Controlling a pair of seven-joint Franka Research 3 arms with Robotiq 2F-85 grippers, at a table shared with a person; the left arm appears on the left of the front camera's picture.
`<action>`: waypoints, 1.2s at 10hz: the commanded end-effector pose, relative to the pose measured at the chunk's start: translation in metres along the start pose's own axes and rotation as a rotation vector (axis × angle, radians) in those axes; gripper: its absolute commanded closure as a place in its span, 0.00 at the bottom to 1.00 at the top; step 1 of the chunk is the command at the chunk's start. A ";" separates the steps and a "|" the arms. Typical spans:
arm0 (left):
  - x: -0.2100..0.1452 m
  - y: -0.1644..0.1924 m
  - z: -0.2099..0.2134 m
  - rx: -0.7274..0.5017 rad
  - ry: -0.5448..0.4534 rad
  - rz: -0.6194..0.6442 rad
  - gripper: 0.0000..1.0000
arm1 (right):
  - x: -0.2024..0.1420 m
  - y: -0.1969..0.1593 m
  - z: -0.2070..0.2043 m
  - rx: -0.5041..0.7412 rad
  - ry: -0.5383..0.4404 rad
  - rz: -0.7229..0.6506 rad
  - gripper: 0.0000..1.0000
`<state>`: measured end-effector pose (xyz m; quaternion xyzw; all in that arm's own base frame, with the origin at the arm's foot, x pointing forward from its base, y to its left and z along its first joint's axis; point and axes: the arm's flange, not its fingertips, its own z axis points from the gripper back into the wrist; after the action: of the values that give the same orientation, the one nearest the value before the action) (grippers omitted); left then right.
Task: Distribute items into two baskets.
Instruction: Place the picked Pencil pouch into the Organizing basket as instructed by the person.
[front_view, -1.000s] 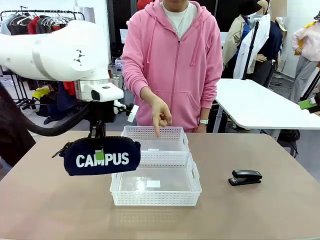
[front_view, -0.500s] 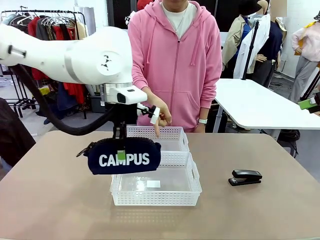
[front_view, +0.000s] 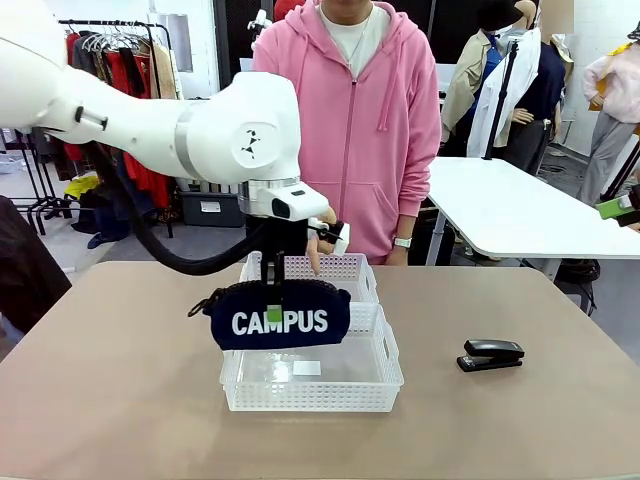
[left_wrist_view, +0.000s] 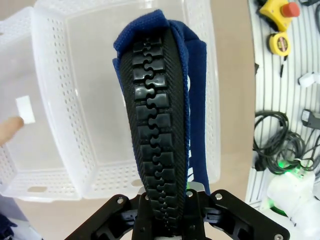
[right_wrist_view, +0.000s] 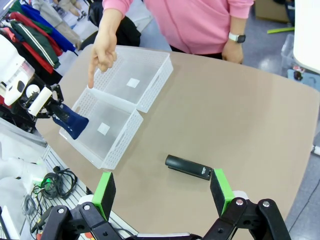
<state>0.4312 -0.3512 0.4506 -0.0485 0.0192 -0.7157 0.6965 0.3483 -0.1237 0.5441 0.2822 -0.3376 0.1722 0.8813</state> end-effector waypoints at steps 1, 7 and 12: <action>0.016 0.006 -0.002 0.028 0.010 0.000 1.00 | 0.001 0.000 0.000 0.025 -0.024 0.009 0.00; 0.042 0.012 -0.043 0.080 0.000 -0.101 1.00 | 0.001 0.000 0.000 0.025 -0.024 0.009 0.00; 0.041 0.021 -0.082 0.059 0.033 -0.117 1.00 | 0.001 0.000 0.000 0.025 -0.024 0.009 0.00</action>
<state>0.4446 -0.3997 0.3713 -0.0296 0.0126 -0.7530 0.6573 0.3482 -0.1237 0.5441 0.2825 -0.3373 0.1723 0.8813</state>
